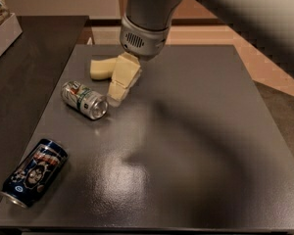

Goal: Place 7up can upright

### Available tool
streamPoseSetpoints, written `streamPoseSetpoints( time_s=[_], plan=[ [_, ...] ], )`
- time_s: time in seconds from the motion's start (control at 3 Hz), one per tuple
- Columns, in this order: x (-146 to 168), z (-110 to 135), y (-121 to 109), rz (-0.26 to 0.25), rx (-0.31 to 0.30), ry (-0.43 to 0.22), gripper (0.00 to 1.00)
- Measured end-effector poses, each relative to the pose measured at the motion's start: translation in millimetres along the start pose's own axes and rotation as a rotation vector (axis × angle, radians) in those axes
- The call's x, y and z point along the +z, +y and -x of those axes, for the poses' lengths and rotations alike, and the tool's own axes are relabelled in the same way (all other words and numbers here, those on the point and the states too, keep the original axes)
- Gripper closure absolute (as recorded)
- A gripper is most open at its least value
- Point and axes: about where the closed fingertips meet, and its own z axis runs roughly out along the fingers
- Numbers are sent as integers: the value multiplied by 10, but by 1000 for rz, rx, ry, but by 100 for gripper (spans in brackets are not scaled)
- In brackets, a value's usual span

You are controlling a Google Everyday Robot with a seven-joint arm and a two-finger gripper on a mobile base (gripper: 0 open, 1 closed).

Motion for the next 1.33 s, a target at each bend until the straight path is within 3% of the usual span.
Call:
streamPoseSetpoints(
  time_s=[0.67,1.0,1.33],
  plan=[
    [54,56,38,-1,-18,21,0],
    [213,208,178,1,-49,68,0],
    [350,431,291,4,-38,93,0]
  ],
)
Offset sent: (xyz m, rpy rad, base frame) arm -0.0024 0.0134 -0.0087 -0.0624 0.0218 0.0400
